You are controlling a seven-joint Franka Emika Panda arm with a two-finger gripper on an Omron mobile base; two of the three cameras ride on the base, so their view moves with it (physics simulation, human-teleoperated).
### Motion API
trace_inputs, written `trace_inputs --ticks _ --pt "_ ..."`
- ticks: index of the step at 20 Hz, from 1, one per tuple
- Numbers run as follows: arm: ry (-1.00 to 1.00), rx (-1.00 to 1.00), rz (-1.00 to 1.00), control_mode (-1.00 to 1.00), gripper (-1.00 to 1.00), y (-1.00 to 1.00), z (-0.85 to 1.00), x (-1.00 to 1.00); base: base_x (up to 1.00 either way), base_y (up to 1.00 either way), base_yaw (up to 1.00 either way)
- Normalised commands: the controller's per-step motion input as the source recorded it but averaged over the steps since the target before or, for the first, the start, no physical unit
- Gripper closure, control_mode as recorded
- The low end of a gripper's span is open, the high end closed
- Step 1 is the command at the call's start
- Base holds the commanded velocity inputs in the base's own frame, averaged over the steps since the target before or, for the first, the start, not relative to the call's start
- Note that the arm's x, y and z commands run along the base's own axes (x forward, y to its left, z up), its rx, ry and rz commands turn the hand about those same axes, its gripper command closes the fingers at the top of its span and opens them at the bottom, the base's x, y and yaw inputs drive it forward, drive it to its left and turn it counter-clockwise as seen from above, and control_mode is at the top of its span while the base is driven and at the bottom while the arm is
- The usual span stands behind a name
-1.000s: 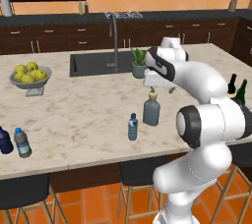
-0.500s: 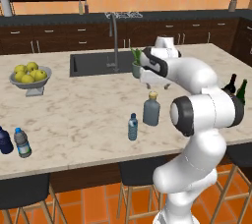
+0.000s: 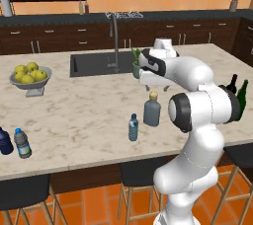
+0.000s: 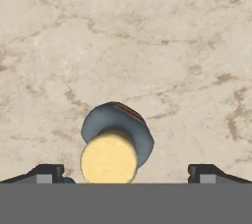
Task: Move the plastic bottles in the middle to the plastics group, and the glass bottles in the middle to the glass group.
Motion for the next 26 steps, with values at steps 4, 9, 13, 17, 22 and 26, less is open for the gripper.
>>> trace_inputs --ticks 4,9,13,17,22,26 --pt "0.0 0.0 0.0 -1.0 -1.0 0.05 -0.08 -0.18 0.0 0.0 0.0" --pt "0.0 0.0 0.0 -1.0 -1.0 0.07 -0.16 0.08 0.0 0.0 0.0" --pt "0.0 0.0 0.0 -1.0 -1.0 0.01 -0.23 0.2 0.0 0.0 0.0" --pt "0.0 0.0 0.0 -1.0 -1.0 0.0 -0.12 0.06 0.0 0.0 0.0" --pt "0.0 0.0 0.0 -1.0 -1.0 0.03 -0.15 0.0 0.0 0.0 0.0" --pt "0.0 0.0 0.0 -1.0 1.0 0.01 0.0 0.0 0.0 0.0 0.0"
